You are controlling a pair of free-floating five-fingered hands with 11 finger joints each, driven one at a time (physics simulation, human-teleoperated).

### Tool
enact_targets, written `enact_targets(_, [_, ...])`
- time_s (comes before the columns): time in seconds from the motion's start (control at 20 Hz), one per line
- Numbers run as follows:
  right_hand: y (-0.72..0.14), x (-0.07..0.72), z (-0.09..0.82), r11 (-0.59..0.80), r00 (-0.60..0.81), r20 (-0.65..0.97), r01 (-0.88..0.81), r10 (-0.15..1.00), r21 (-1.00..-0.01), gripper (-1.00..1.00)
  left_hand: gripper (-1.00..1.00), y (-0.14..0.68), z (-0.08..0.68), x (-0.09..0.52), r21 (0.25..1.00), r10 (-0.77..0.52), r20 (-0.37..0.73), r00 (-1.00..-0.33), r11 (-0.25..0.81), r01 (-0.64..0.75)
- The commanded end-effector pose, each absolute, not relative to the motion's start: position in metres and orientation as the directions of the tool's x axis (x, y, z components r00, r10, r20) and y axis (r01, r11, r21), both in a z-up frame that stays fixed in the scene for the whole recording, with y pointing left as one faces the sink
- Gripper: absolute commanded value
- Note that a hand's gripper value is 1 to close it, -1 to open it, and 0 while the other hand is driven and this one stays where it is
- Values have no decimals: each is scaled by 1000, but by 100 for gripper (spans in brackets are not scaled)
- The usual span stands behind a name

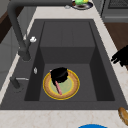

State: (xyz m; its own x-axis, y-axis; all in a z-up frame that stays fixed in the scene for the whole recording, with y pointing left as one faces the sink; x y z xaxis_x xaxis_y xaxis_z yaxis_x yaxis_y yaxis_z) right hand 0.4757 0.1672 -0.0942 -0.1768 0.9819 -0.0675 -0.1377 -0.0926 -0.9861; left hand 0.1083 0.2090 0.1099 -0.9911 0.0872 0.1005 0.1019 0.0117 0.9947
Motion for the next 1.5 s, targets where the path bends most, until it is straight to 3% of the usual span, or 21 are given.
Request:
enact_targets(0.0, [169, 476, -95, -85, -178, -56, -159, 982, -984, 100, 0, 209, 110, 108, 995, 87, 101, -991, 12, 102])
enact_targets(0.15, [168, 468, -88, -96, -175, -75, -115, 982, -989, 100, 0, 209, 110, 108, 995, 87, 101, -991, 12, 102])
enact_targets(0.2, [169, 469, -85, -98, -174, -79, -106, 982, -990, -100, 0, 209, 110, 108, 995, 87, 101, -991, 12, 102])
enact_targets(0.8, [165, 449, -26, -37, -183, -8, -153, 983, -988, -100, 0, 209, 110, 108, 995, 87, 101, -991, 12, 102])
enact_targets(1.45, [141, 414, 10, -58, -190, -46, -60, 981, -997, -100, 0, 209, 110, 108, 995, 87, 101, -991, 12, 102])
